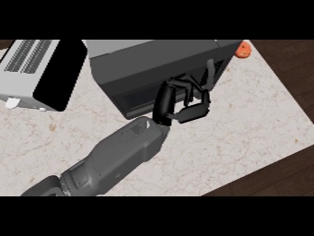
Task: Pick up the milk, place it into the microwave and close the microwave
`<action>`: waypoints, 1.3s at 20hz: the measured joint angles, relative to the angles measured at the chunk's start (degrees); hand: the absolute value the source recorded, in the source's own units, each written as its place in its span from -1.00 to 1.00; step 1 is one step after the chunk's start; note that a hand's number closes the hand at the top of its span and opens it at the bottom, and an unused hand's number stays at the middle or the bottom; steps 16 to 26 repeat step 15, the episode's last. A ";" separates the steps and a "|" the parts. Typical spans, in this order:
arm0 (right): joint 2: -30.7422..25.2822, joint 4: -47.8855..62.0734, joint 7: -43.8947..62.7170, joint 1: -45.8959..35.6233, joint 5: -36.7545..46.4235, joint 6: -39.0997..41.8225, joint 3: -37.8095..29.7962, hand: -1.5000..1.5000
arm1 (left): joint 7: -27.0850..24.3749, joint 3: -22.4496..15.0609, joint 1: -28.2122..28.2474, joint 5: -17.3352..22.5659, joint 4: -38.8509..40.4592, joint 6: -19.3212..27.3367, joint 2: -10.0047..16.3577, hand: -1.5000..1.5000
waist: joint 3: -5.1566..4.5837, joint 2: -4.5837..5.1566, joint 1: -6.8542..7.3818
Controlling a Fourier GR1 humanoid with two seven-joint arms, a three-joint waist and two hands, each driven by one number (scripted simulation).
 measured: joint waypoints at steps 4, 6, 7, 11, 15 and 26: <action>-0.78 -0.44 0.29 0.38 -1.16 0.44 -0.39 -1.00 | 1.65 -1.47 -0.88 0.90 0.36 0.41 -0.04 1.00 | -0.09 -0.19 0.55; -1.21 -0.60 0.38 0.70 -1.56 0.48 -0.92 -1.00 | 2.36 -2.24 -1.16 1.43 0.36 0.65 -0.08 1.00 | -0.13 -0.30 1.01; -1.32 -0.81 0.46 0.90 -1.71 0.33 -1.07 -1.00 | 2.61 -2.51 -1.22 1.79 0.26 0.71 -0.08 1.00 | -0.18 -0.34 1.24; -2.18 -1.65 0.91 2.04 -2.82 0.07 -1.99 -1.00 | 3.23 -2.93 -1.19 3.39 0.01 -0.02 -0.17 -1.00 | -0.33 -0.63 2.15; -2.64 -2.54 1.36 3.06 -3.64 -0.47 -2.48 -1.00 | 3.24 -3.80 -1.24 4.65 -0.13 -1.20 -0.06 -1.00 | -0.42 -0.66 2.97; -2.64 -2.54 1.36 3.06 -3.64 -0.47 -2.48 -1.00 | 3.24 -3.80 -1.24 4.65 -0.13 -1.20 -0.06 -1.00 | -0.42 -0.66 2.97</action>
